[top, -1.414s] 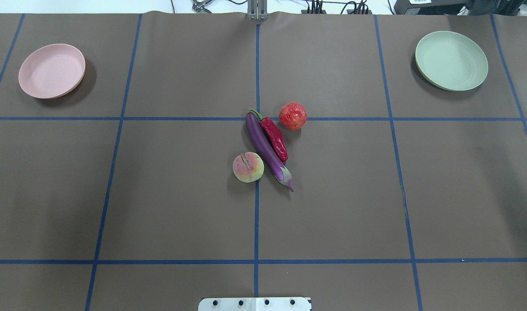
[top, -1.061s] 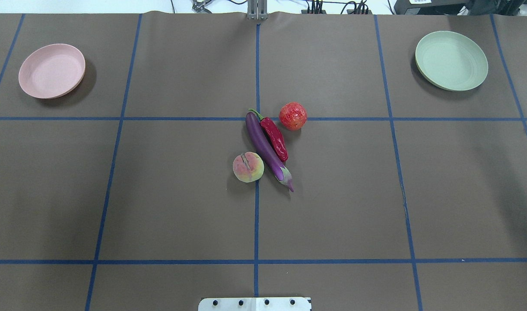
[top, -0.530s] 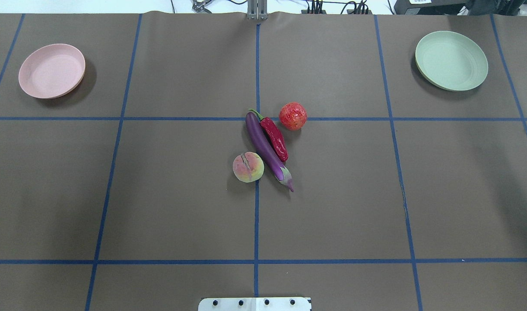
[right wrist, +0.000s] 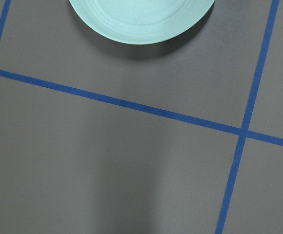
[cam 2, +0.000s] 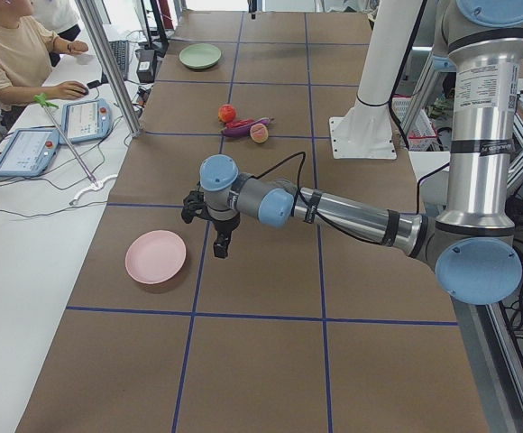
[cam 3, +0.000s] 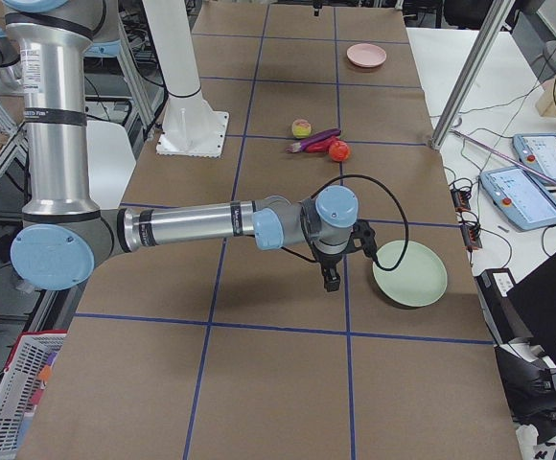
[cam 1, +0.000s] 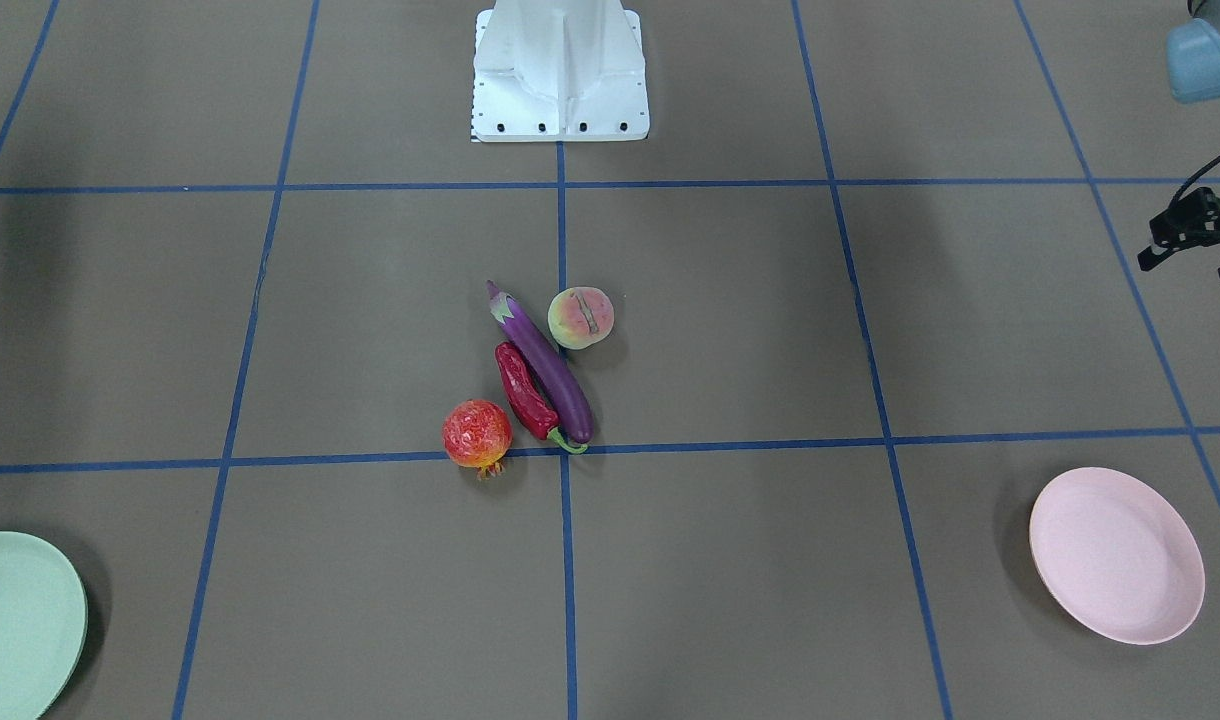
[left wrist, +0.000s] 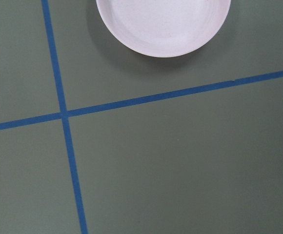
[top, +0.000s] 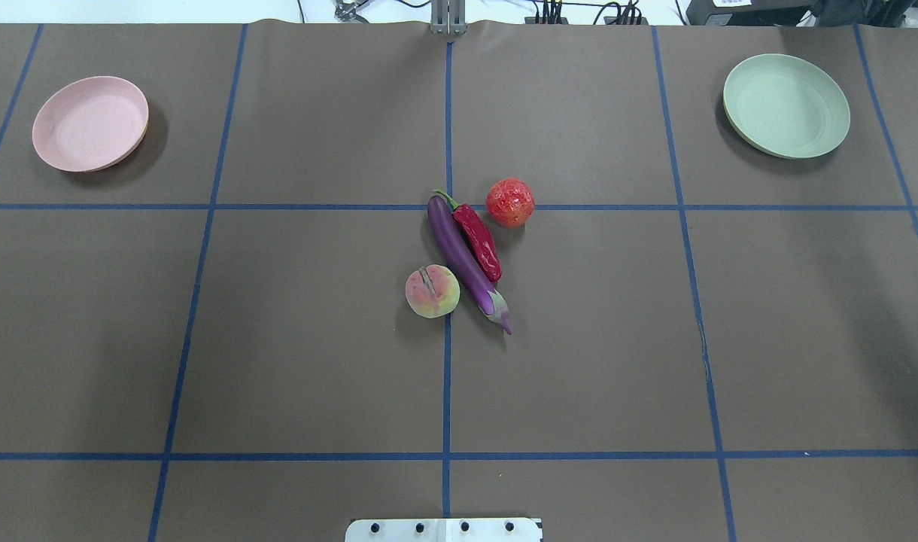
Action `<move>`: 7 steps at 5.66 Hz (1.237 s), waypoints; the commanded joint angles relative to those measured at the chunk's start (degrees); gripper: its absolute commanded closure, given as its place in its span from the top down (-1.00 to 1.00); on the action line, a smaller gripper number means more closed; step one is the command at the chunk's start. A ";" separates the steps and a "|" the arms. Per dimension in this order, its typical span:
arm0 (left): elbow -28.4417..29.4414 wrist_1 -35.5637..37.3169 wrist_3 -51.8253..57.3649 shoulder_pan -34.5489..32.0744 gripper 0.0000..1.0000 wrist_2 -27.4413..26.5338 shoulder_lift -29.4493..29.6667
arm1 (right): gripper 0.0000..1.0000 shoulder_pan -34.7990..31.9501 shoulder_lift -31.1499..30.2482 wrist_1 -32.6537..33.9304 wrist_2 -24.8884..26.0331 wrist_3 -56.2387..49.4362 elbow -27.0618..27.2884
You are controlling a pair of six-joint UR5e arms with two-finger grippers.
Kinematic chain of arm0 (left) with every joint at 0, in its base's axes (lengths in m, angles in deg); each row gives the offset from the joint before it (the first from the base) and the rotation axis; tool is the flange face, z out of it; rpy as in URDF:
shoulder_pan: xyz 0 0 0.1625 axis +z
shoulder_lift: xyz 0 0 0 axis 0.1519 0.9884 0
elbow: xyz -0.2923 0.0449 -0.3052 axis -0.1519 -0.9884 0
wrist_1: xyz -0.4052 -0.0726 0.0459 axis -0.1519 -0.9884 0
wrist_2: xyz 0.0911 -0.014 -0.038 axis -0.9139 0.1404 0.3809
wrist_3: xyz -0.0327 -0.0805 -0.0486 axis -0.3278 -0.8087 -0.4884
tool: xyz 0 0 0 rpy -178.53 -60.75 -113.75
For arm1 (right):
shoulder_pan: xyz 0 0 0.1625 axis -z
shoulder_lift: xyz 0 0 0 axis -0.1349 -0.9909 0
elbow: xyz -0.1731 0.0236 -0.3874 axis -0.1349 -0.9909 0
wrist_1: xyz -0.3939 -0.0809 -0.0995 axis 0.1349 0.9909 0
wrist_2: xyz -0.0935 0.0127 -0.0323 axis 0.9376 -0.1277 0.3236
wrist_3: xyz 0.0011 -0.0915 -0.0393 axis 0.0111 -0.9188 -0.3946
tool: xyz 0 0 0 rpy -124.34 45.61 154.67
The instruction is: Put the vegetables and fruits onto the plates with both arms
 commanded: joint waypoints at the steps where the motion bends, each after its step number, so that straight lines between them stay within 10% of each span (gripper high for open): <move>1: -0.28 -1.45 -18.68 7.33 1.00 -0.09 6.62 | 1.00 0.61 0.35 -0.36 0.00 0.24 -0.27; 4: 4.43 -0.92 -45.87 23.23 1.00 -7.00 26.11 | 1.00 1.13 0.52 -0.45 -0.08 0.94 -0.19; 7: 23.31 -1.27 -50.00 32.42 1.00 -15.73 47.05 | 1.00 2.36 0.53 -4.04 -0.08 5.33 -0.27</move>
